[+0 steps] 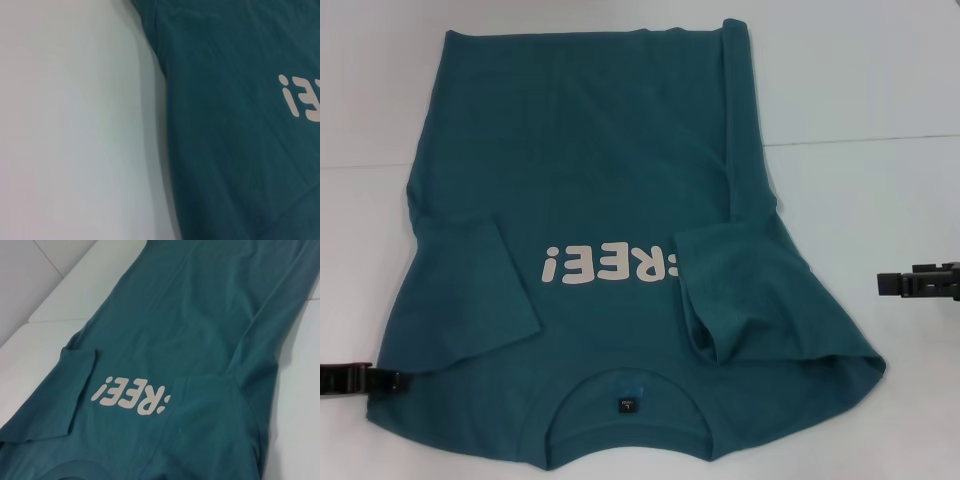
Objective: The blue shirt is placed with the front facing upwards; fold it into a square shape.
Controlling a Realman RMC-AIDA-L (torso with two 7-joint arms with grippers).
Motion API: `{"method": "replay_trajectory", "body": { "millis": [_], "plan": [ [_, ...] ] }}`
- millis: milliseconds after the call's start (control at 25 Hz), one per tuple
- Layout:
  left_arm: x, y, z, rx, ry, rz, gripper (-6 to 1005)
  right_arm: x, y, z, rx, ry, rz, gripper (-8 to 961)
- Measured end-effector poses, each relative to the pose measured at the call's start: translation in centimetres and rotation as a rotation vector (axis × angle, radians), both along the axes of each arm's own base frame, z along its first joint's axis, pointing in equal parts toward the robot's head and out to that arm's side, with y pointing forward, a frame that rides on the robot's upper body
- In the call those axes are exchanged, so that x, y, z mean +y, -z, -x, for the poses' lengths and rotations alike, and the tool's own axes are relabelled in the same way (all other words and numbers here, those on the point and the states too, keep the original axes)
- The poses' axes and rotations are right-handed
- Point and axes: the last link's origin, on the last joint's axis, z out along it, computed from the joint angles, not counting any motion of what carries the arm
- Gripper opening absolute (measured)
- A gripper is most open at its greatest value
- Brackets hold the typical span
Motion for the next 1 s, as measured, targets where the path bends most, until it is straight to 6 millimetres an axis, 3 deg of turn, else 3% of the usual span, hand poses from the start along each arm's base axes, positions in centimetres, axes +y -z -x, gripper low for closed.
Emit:
{"method": "replay_trajectory", "body": {
  "millis": [520, 720, 1000],
  "plan": [
    [0.1, -0.2, 0.0, -0.001, -0.005, -0.023, 138, 0.0, -1.3, -0.1, 0.039, 0.027, -0.038, 866],
    [0.1, -0.1, -0.1, -0.007, 0.001, -0.019, 3, -0.3, -2.2, -0.2, 0.063, 0.069, -0.011, 868],
    [0.0, -0.1, -0.5, -0.019, 0.007, -0.014, 3, 0.7, -4.2, -0.1, 0.067, 0.304, 0.115, 872]
  ]
}}
